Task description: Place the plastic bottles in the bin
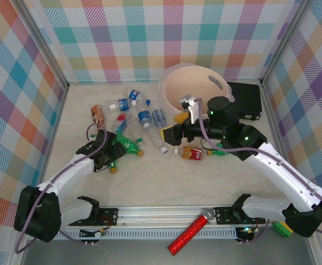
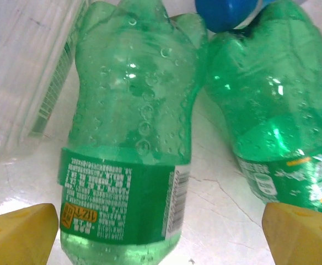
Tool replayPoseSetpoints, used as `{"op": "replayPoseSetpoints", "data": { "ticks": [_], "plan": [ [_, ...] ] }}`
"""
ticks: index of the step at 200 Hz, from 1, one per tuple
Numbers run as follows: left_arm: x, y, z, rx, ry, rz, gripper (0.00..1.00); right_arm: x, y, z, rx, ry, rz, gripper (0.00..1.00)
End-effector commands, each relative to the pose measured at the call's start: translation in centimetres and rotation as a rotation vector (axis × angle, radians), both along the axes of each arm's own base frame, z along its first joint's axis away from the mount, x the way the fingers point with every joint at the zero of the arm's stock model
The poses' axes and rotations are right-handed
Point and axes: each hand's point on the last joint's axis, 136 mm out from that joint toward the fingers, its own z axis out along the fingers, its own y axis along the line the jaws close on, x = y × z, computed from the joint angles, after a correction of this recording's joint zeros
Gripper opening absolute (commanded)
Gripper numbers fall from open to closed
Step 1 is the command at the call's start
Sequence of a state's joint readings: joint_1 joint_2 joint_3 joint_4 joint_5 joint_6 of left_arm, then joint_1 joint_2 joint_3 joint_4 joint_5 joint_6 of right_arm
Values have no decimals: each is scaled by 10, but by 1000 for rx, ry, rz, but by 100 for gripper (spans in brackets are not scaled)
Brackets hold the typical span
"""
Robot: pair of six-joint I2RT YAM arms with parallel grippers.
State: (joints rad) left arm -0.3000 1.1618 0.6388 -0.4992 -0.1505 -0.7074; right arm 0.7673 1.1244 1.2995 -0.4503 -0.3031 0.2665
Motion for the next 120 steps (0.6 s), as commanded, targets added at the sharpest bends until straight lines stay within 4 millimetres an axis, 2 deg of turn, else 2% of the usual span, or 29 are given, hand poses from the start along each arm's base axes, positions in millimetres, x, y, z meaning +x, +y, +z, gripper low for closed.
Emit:
{"op": "replayPoseSetpoints", "data": {
  "ticks": [1,57,120],
  "plan": [
    [2,5,0,28,35,-11,92,-5,-6,0,-12,-38,0,99],
    [9,10,-14,42,104,-16,83,-7,-9,-6,-26,-41,0,99],
    [11,14,-35,54,151,-11,81,-6,-7,-2,-25,-38,3,99]
  ]
}}
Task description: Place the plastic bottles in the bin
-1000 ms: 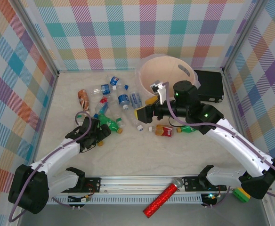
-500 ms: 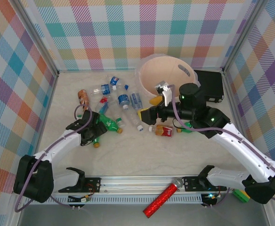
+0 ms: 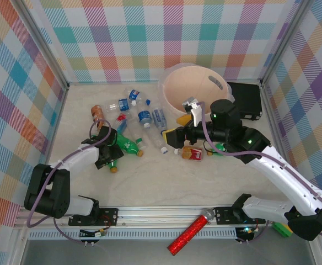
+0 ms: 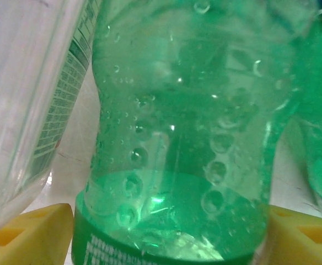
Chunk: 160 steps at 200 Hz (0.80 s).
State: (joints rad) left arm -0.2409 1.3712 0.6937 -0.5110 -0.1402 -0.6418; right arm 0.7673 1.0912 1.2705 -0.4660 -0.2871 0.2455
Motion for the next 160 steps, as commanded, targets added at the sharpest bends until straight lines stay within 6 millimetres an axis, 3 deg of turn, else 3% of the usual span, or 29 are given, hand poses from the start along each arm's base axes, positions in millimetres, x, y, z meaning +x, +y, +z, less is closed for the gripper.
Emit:
{"op": "replayPoseSetpoints", "data": {
  "ticks": [1,19,41,87,123,160],
  "plan": [
    [7,0,0,-7,-14,-6,81,-2,1,4,-6,-23,12,99],
    [9,-1,-3,-14,-17,-6,79,0,4,4,-13,-10,18,99],
    [9,-3,-7,-25,-18,-16,67,2,7,3,-15,10,18,99],
    [1,-2,-2,-27,-27,-29,64,5,8,8,3,15,1,99],
    [-4,0,17,-34,-74,-34,60,7,11,9,15,27,4,99],
    [-5,-2,49,-55,-150,-47,60,8,14,11,21,32,8,99]
  ]
}}
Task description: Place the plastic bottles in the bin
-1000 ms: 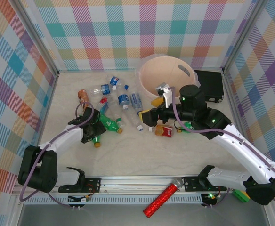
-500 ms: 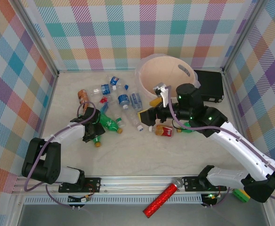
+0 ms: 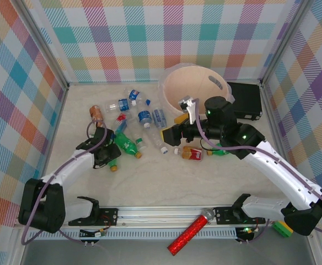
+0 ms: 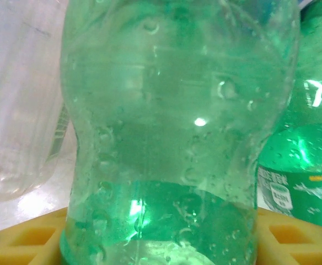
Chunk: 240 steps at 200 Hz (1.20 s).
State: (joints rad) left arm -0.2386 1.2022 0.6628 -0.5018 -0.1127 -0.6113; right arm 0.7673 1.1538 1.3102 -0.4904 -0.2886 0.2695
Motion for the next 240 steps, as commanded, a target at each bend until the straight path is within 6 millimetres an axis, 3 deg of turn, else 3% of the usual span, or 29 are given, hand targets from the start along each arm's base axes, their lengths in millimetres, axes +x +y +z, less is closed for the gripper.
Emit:
{"op": "replayPoseSetpoints", "data": {
  "ticks": [1,82,126,191,240],
  "plan": [
    [-7,2,18,-7,-18,-11,60,-1,5,20,46,-24,14,99],
    [8,-14,115,-58,-315,-132,60,1,3,14,36,-18,-6,99],
    [16,-29,158,-82,-462,-216,60,1,-4,15,34,-39,-31,99],
    [29,-71,228,-126,-613,-378,58,3,-7,17,34,-55,-53,99],
    [41,-116,285,-157,-703,-503,59,4,-13,17,37,-72,-84,99]
  ]
}}
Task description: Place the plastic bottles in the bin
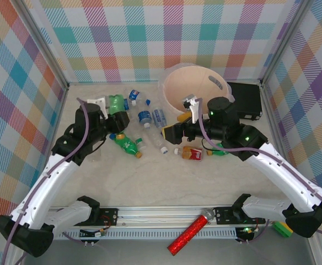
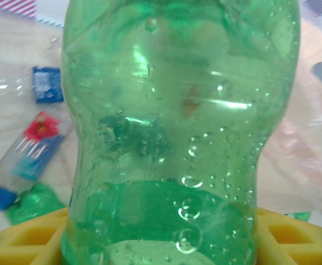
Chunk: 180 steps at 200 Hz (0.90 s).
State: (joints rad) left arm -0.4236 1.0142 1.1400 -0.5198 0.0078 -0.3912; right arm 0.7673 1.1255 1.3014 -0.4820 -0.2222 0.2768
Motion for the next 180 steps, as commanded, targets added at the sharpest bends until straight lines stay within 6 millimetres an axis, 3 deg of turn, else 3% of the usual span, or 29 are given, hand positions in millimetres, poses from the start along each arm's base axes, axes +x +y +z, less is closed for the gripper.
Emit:
{"op": "replayPoseSetpoints", "data": {
  "ticks": [1,76,126,180],
  "plan": [
    [5,-24,36,-10,-86,-78,58,-1,-4,11,34,-42,-20,99],
    [24,-110,98,-74,-194,-243,58,6,-39,18,28,-116,-191,99],
    [45,-171,115,-87,-224,-332,58,-3,-78,24,55,-198,-310,99],
    [72,-216,122,-90,-287,-360,58,-11,-93,21,29,-229,-332,99]
  ]
}}
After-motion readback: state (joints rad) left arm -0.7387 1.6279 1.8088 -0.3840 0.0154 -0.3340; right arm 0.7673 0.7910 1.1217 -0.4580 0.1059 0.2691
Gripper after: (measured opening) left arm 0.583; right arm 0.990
